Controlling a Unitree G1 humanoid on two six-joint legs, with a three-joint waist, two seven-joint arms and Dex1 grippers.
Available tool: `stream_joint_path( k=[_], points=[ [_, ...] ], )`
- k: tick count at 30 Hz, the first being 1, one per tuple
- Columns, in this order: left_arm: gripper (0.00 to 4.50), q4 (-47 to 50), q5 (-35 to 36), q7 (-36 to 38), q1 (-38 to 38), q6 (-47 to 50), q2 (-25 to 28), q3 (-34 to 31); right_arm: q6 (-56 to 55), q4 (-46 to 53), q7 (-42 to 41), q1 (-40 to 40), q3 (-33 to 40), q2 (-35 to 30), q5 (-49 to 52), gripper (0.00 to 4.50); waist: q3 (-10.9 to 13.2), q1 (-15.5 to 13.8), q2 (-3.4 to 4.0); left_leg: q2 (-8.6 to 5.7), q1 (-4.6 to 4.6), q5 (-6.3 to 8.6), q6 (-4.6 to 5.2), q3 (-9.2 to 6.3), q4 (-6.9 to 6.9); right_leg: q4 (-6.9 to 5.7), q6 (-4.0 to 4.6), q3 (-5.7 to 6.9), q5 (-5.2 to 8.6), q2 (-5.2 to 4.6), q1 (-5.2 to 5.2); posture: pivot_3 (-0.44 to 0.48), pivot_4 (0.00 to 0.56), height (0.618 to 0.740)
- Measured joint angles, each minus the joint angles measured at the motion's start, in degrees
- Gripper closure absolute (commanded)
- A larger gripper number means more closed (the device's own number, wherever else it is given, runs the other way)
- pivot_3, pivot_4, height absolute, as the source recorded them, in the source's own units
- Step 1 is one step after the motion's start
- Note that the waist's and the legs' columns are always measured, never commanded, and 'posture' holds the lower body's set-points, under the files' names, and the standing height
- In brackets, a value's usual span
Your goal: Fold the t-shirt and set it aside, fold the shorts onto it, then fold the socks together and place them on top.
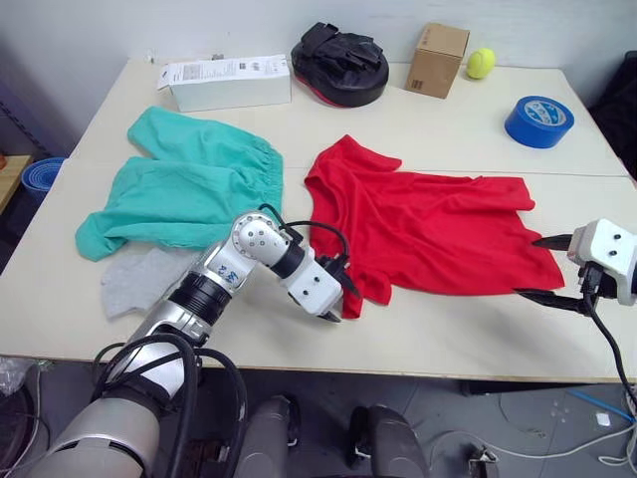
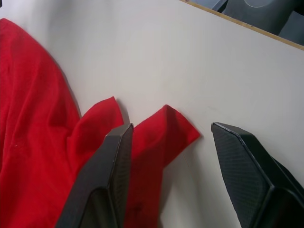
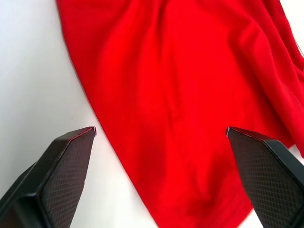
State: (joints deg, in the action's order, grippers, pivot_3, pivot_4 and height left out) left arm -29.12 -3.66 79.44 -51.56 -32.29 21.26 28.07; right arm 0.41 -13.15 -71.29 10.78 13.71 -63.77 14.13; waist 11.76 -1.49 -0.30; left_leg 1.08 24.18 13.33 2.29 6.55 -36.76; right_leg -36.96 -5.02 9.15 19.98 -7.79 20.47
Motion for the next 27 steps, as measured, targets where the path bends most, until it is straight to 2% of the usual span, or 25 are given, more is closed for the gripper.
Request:
stream_joint_path(
  k=[3,5,13,22,26,27],
  points=[
    [2.33,-0.92,-0.06,-0.12,-0.32,-0.85,-0.25,0.00,0.82,0.85,0.35,-0.36,0.03,0.17,0.50,0.00,0.00,0.13,0.00,0.01,0.02,0.02,0.03,0.00,-0.08,-0.01,-0.01,-0.01,0.00,0.00,0.00,0.000,0.150,0.740],
    [2.92,-1.13,-0.21,-0.25,-0.52,-0.99,-0.42,0.00,1.19,1.16,0.61,-0.47,0.06,0.17,0.74,0.00,0.00,0.14,0.00,0.01,0.02,0.02,0.04,0.00,-0.12,-0.04,-0.01,-0.01,0.00,-0.01,0.00,0.000,0.150,0.740],
    [2.92,-2.07,-0.66,-1.11,-1.99,-0.33,-1.66,-0.04,2.37,1.99,1.16,-0.57,0.06,0.35,1.85,0.00,0.00,0.13,0.00,0.01,0.03,0.08,0.13,0.00,-0.21,-0.04,-0.02,-0.02,-0.01,-0.02,-0.04,0.000,0.150,0.740],
    [2.92,-5.51,-4.20,-2.53,-1.99,-4.15,-1.93,1.28,1.02,1.28,0.72,-0.54,0.05,0.34,1.56,0.00,0.00,0.13,0.00,0.00,0.05,0.11,0.17,0.00,-0.27,-0.04,-0.06,-0.02,-0.03,-0.02,-0.05,0.000,0.150,0.740],
    [2.92,-5.97,-5.27,-4.44,-2.22,-4.96,-3.14,1.28,1.09,1.25,0.68,-0.49,0.05,0.34,1.60,0.00,0.00,0.11,0.00,-0.01,0.05,0.13,0.21,0.00,-0.28,-0.04,-0.09,0.00,-0.05,-0.33,-0.05,0.000,0.150,0.740],
    [3.28,-6.14,-5.44,-4.67,-2.24,-5.25,-3.26,1.28,1.11,1.25,0.68,-0.50,0.05,0.34,1.60,0.00,0.00,0.14,0.00,-0.01,0.05,0.13,0.21,0.00,-0.28,-0.04,-0.09,0.01,-0.05,-0.35,-0.05,0.000,0.150,0.740]
  ],
)
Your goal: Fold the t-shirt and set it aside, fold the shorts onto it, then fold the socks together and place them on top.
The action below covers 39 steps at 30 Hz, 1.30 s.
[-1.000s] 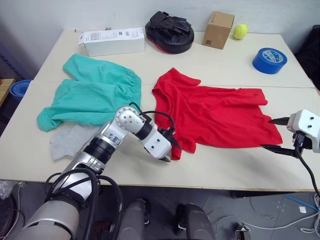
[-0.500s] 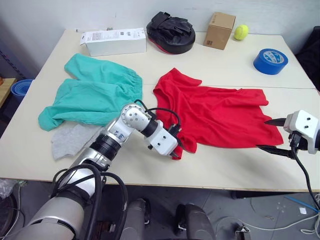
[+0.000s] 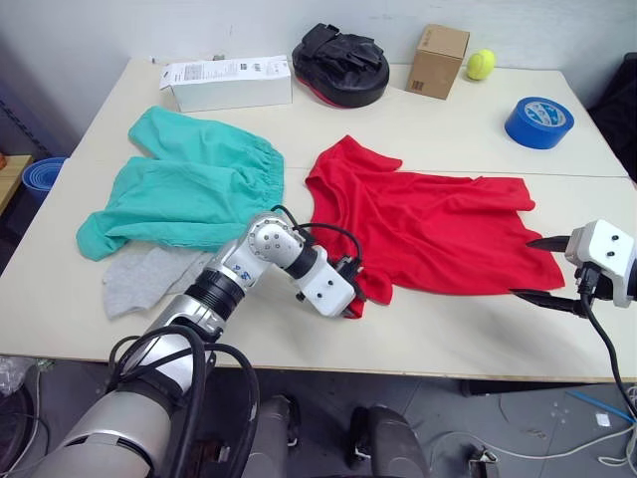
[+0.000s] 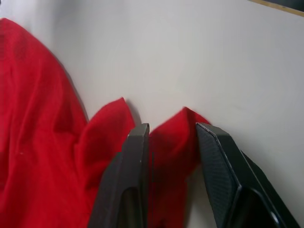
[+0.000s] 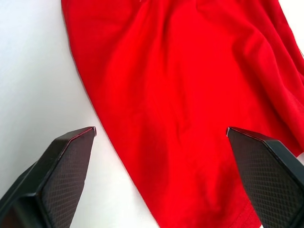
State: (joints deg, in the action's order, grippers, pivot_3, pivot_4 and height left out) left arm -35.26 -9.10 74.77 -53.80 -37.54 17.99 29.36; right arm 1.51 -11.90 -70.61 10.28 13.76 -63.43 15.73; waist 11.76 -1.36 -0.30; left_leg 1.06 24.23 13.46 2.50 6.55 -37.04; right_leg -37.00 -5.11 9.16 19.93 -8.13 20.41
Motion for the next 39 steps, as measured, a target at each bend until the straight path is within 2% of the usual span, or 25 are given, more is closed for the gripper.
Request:
stream_joint_path(
  k=[1,4,5,9,13,19,23,29,30,32,39],
  points=[
    [3.44,-0.31,-0.05,-0.20,-0.01,-0.11,-0.03,0.00,0.00,0.00,0.00,0.00,0.00,0.00,0.00,0.00,0.00,0.01,0.00,0.00,0.00,0.00,0.00,0.00,0.00,0.00,0.00,0.00,0.00,0.00,0.00,0.000,0.150,0.740],
    [4.42,-1.25,-0.06,-0.09,-0.01,-0.18,0.12,0.00,-0.26,-0.02,0.00,-0.15,0.00,0.00,-0.10,0.00,0.00,0.02,0.00,0.00,0.00,0.00,0.00,0.00,0.00,-0.01,0.00,0.02,0.00,0.00,0.01,0.000,0.150,0.740],
    [4.47,-1.25,-0.02,0.09,-0.01,-0.19,0.18,-0.01,-0.84,-0.08,-0.03,-0.40,0.00,-0.01,-0.45,0.00,0.00,0.02,0.00,-0.01,0.00,0.00,0.00,0.00,0.00,-0.01,-0.01,0.02,0.00,0.00,0.00,0.000,0.150,0.740],
    [4.47,-1.25,0.34,1.19,0.00,-0.31,1.61,-0.06,-6.64,-3.46,-0.52,-1.09,-0.68,-0.25,-4.06,0.00,0.00,0.02,0.00,-0.06,0.00,0.01,0.01,0.03,-0.01,-0.02,-0.03,0.03,-0.02,0.01,0.00,0.000,0.150,0.740],
    [4.47,-1.07,1.81,2.32,0.18,0.70,4.39,-1.22,-12.19,-9.06,-0.61,1.91,-4.44,-0.46,-8.34,0.00,0.00,0.26,0.00,-0.06,-0.01,0.03,0.05,0.07,-0.03,-0.04,-0.04,0.01,-0.02,0.00,0.02,0.000,0.150,0.740],
    [4.47,2.59,4.80,2.37,3.00,6.49,8.40,-5.04,-20.07,-21.23,0.60,12.78,-10.46,-0.91,-16.35,0.00,0.00,1.40,0.01,-0.10,-0.04,0.02,0.04,0.07,-0.02,-0.19,-0.05,0.02,-0.02,0.10,0.04,0.000,0.150,0.740],
    [4.47,6.86,6.38,0.86,5.92,14.34,8.73,-7.01,-25.80,-31.46,3.32,20.40,-15.98,-1.08,-23.49,0.00,0.00,1.35,0.01,-0.14,-0.03,0.02,0.06,0.08,-0.07,-0.26,-0.07,-0.01,-0.02,0.09,0.05,0.000,0.150,0.740],
    [4.47,13.72,7.66,-0.47,8.08,22.52,8.66,-8.13,-34.05,-40.26,4.93,26.50,-20.38,-1.08,-28.44,0.00,0.00,1.42,0.01,-0.14,-0.07,0.02,0.06,0.10,-0.08,-0.28,-0.08,-0.04,-0.02,0.09,0.02,0.000,0.150,0.740],
    [4.50,14.47,7.66,-0.60,8.44,23.05,8.67,-8.13,-34.92,-41.15,4.87,27.05,-20.71,-1.08,-28.74,0.39,0.00,1.39,0.01,-0.14,-0.06,0.02,0.06,0.10,-0.08,-0.28,-0.08,-0.04,-0.02,0.09,0.02,0.000,0.150,0.740],
    [4.50,14.76,7.68,-0.87,8.78,24.19,8.73,-8.22,-36.13,-42.42,4.81,27.71,-21.49,-1.08,-29.31,0.90,0.00,1.38,0.01,-0.14,-0.06,0.02,0.06,0.10,-0.09,-0.29,-0.08,-0.04,-0.02,0.08,0.02,0.000,0.150,0.740],
    [4.50,15.55,8.91,-1.31,9.02,27.69,9.59,-9.39,-39.24,-44.67,5.65,27.79,-22.87,-1.05,-30.39,3.38,-0.01,1.49,0.00,-0.14,-0.08,0.02,0.06,0.11,-0.14,-0.32,-0.09,-0.06,-0.02,0.08,0.01,0.000,0.150,0.740]
  ],
)
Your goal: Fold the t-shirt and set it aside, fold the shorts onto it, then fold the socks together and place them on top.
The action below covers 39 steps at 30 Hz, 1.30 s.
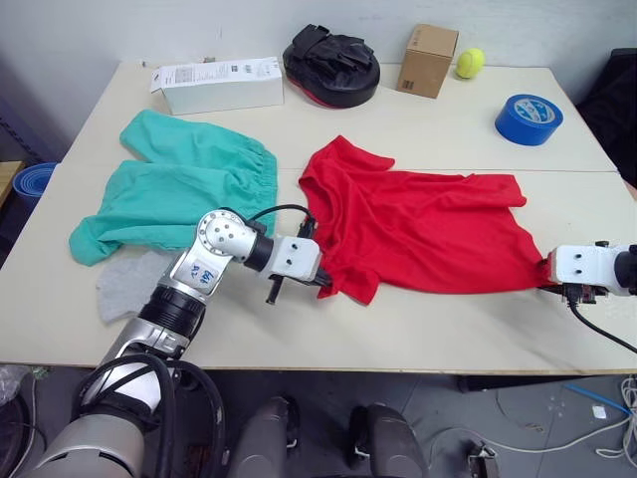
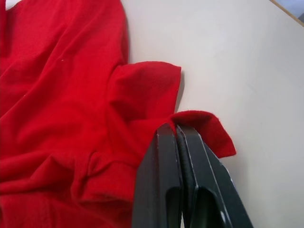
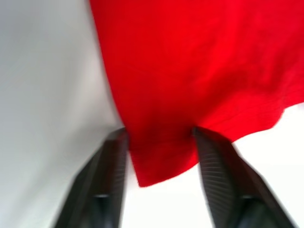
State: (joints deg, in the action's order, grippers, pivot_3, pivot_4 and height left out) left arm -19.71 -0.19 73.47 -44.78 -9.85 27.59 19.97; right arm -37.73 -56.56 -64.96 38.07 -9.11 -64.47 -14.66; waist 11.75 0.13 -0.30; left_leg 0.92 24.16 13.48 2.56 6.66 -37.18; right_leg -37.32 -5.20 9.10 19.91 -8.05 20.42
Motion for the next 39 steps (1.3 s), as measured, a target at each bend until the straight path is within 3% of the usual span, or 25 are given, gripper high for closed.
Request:
stream_joint_path(
  k=[3,10,15,17,20,24,31,39],
  points=[
    [4.50,1.27,1.01,-0.04,0.23,2.32,0.43,-1.30,-0.27,-0.12,-0.09,-0.54,0.01,0.02,0.19,4.46,0.00,0.01,0.00,0.00,0.00,0.00,0.00,0.00,0.00,-0.01,0.00,0.00,0.00,0.00,0.00,0.000,0.150,0.740],
    [4.50,8.29,6.31,0.24,4.61,14.53,3.34,-5.15,-1.13,2.52,-5.68,-2.86,0.76,-0.13,4.70,4.49,0.00,0.05,0.00,0.03,-0.02,0.00,0.00,-0.02,0.07,0.00,0.00,0.00,0.00,0.01,0.01,0.000,0.150,0.740],
    [4.50,16.59,12.62,2.61,11.46,26.00,10.90,-9.22,2.95,15.28,-20.41,-13.83,2.95,-3.46,17.10,4.49,0.02,0.01,0.03,0.10,-0.02,0.02,-0.01,-0.06,0.12,0.08,0.01,0.00,0.00,-0.20,0.00,0.000,0.150,0.740],
    [4.50,19.41,14.57,3.01,13.83,29.02,13.13,-10.53,5.96,21.32,-22.79,-18.52,3.50,-5.45,21.28,4.49,0.03,-0.13,0.05,0.06,-0.03,0.06,0.04,-0.09,0.06,0.03,0.00,0.01,0.00,-0.32,-0.04,0.000,0.150,0.740],
    [4.50,24.21,16.62,3.33,18.93,32.08,16.45,-11.77,10.64,31.02,-23.24,-27.45,5.29,-10.02,27.16,4.49,0.03,-0.21,0.07,0.04,-0.04,0.17,0.06,-0.12,0.10,0.12,0.00,0.01,0.00,-0.41,-0.06,0.000,0.150,0.740],
    [4.50,27.37,17.27,2.00,22.57,33.58,17.13,-12.27,14.40,37.34,-23.16,-31.96,7.22,-11.17,29.48,4.49,0.03,-0.20,0.08,0.06,-0.02,0.26,0.05,-0.13,0.15,0.26,0.00,0.02,0.00,-0.40,-0.06,0.000,0.150,0.740],
    [4.50,33.33,20.12,0.25,27.96,37.74,19.12,-13.20,16.65,41.70,-23.09,-38.96,10.70,-11.52,30.40,4.49,0.03,-0.33,0.08,0.06,0.00,0.33,0.00,-0.11,0.20,0.28,0.00,0.03,0.00,-0.37,-0.03,0.000,0.150,0.740],
    [4.50,42.39,26.66,0.62,37.43,43.76,25.46,-17.58,19.17,48.25,-23.14,-50.30,19.12,-11.72,32.88,4.49,0.04,-0.34,0.09,0.08,-0.03,0.36,0.03,-0.12,0.24,0.38,0.00,0.02,0.01,-0.38,-0.07,0.000,0.150,0.740]
  ],
)
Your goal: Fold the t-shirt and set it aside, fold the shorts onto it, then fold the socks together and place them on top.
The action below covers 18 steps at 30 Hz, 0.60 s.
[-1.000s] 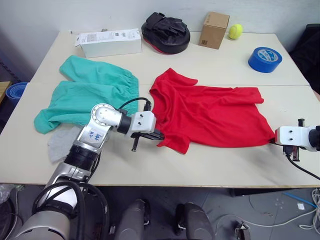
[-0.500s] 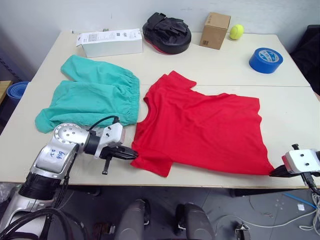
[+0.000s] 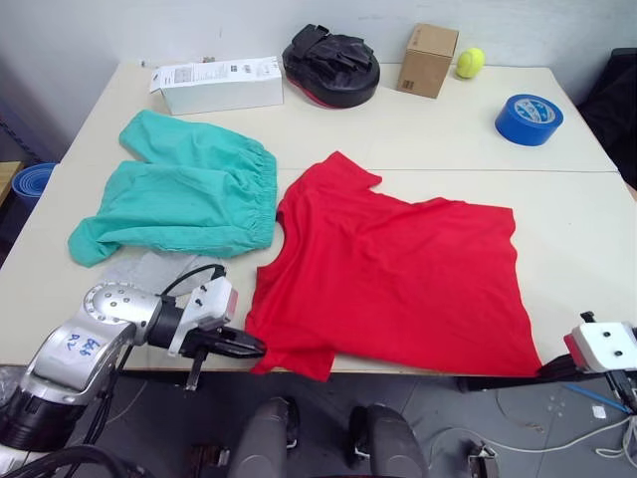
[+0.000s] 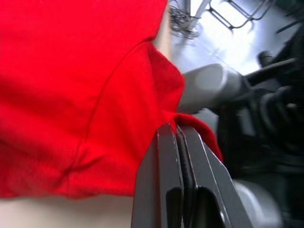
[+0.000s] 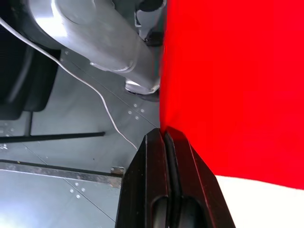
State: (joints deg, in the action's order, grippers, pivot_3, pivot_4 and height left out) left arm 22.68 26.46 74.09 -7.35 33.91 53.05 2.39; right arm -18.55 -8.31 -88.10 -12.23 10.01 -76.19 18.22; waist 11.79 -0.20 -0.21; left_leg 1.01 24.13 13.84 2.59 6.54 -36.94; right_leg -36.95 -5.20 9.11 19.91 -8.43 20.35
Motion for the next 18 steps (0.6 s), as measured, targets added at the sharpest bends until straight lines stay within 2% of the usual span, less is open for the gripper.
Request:
stream_joint_path(
  k=[3,8,13,18],
  points=[
    [4.50,1.89,2.51,-0.22,1.68,2.23,1.25,-1.81,1.34,1.71,-0.10,-2.76,3.31,0.00,1.08,4.49,0.00,-0.24,0.01,0.00,0.02,0.04,0.05,-0.01,0.00,0.09,0.01,-0.02,0.01,0.00,-0.02,0.000,0.150,0.740],
    [4.50,1.69,4.21,-2.45,0.03,4.41,0.71,-2.60,7.71,4.62,-0.17,-3.30,5.81,0.00,4.77,4.49,0.01,-0.72,0.02,0.00,0.03,0.11,0.16,0.00,0.01,0.16,0.03,-0.06,0.02,-0.01,-0.01,0.000,0.150,0.740],
    [4.50,-3.65,5.48,-6.23,-9.03,8.90,-2.78,-2.26,19.54,6.45,-0.26,3.63,5.34,-0.04,10.70,4.49,0.01,-1.20,0.02,-0.01,0.05,0.09,0.15,0.00,-0.02,0.16,0.03,-0.06,0.02,-0.02,-0.01,0.000,0.150,0.740],
    [4.50,-11.47,7.13,-9.88,-18.47,15.30,-7.08,-1.87,28.75,4.90,-0.35,12.92,-0.78,-0.10,13.87,4.49,0.02,-1.18,0.01,-0.04,0.09,0.08,0.11,0.02,-0.03,0.09,-0.03,-0.03,-0.01,-0.01,0.05,0.000,0.150,0.740]
  ],
)
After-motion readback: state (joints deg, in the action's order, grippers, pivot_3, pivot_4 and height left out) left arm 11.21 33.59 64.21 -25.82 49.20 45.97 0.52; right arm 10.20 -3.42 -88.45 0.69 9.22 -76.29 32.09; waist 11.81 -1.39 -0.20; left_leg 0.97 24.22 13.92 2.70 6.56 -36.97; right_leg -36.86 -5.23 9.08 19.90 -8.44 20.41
